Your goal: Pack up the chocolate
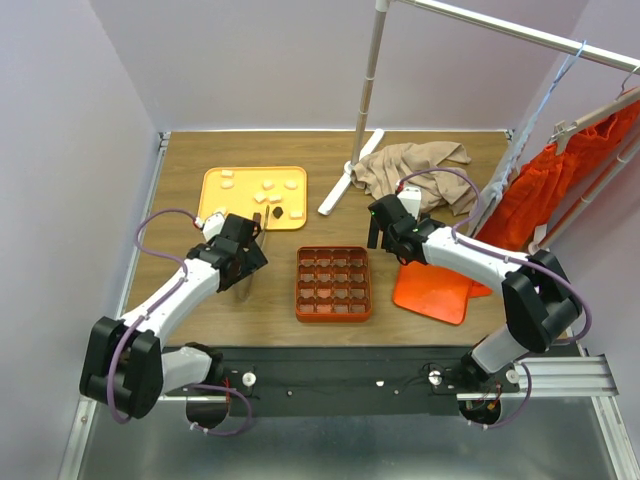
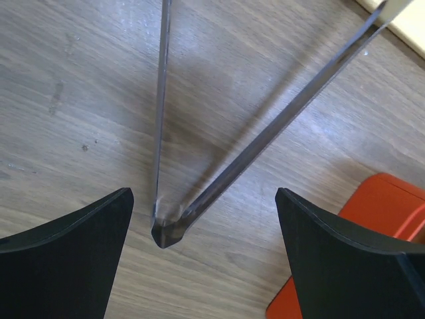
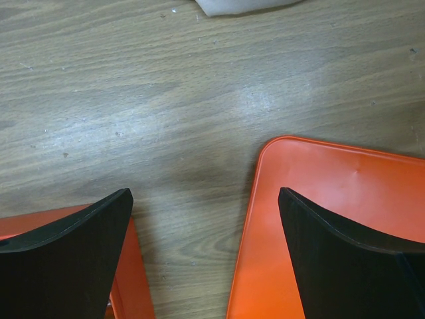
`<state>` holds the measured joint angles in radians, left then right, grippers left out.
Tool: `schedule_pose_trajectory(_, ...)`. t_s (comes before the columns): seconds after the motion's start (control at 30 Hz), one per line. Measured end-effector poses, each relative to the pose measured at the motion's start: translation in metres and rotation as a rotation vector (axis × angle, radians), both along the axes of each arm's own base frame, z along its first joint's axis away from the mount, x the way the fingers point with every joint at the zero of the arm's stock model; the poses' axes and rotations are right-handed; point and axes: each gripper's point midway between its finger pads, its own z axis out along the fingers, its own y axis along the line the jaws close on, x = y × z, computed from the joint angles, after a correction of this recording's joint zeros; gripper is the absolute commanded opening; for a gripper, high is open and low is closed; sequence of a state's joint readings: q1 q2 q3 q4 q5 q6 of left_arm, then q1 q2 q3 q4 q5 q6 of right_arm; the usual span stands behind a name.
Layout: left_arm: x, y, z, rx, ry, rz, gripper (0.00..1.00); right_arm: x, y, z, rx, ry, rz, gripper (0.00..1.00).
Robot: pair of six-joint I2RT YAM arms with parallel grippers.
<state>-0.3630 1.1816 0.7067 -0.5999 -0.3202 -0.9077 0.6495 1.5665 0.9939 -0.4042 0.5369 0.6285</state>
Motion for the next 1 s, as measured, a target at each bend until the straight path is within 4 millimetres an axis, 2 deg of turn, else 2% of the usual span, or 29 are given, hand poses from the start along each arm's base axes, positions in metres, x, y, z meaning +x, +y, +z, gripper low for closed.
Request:
schedule_pose_trajectory(0.27,-0.002,-0.002,-0.017,0.083,0.080,-0.011,0.98,0.000,0.000,-0.002,-0.003,0.004,0.000,1.00)
schedule_pose_trajectory(0.47,0.000,0.004,-0.021,0.129,0.093,-0.015,0.98,0.000,0.000,-0.002,-0.003,0.004,0.000,1.00)
schedule_pose_trajectory(0.73,0.021,0.000,-0.014,0.151,0.019,-0.096,0.98,0.000,0.000,-0.003,-0.005,0.007,0.000,1.00)
schedule_pose_trajectory(1.0,0.040,0.008,-0.009,0.184,-0.045,-0.125,0.98,0.000,0.000,-0.003,-0.006,0.008,0.000,1.00)
